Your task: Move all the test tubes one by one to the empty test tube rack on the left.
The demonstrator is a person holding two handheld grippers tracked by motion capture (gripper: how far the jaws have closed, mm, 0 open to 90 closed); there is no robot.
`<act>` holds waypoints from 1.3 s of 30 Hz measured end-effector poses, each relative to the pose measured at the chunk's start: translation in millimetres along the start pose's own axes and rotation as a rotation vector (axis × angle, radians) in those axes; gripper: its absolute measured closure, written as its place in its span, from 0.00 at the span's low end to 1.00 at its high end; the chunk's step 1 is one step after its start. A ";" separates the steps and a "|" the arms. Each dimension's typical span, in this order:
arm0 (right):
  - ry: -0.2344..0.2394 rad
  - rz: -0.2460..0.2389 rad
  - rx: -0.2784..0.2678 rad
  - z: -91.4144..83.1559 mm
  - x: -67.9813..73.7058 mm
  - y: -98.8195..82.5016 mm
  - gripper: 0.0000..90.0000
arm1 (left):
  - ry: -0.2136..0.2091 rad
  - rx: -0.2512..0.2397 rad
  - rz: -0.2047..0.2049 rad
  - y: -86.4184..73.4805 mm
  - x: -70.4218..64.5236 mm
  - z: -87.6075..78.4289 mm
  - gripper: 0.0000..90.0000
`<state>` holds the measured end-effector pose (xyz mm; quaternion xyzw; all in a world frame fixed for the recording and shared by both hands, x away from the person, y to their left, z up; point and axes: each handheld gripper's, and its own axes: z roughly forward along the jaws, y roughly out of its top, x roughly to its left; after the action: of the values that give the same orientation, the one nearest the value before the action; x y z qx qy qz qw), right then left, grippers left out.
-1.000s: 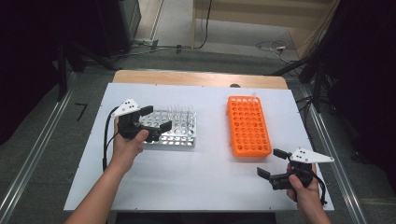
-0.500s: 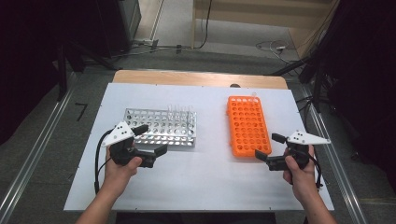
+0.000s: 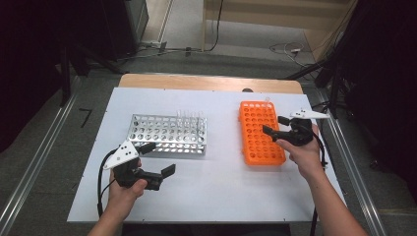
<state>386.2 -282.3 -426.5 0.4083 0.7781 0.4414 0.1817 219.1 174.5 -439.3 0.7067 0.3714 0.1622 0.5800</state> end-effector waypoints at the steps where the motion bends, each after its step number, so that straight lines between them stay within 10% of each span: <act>1: -0.008 0.004 0.008 5.2 -2.5 2.1 0.33 | -0.002 0.004 0.001 -0.3 -0.1 -0.2 0.00; 9: -0.114 0.030 0.079 44.0 -22.5 17.0 0.51 | 0.000 0.007 -0.003 -2.8 1.3 0.7 0.00; 18: -0.086 0.105 0.062 65.8 -51.4 29.8 0.68 | -0.010 0.019 0.007 -4.5 -2.1 4.2 0.00; 25: -0.088 0.076 0.138 82.9 -50.6 27.9 0.73 | -0.012 0.026 0.006 -6.7 -0.9 4.7 0.00; 39: -0.106 0.064 0.048 70.6 -50.9 28.8 0.82 | -0.014 0.028 0.009 -6.4 -1.5 6.3 0.00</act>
<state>475.8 -276.9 -444.8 0.4599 0.7644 0.4060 0.1984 220.1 169.4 -446.8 0.7175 0.3665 0.1544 0.5719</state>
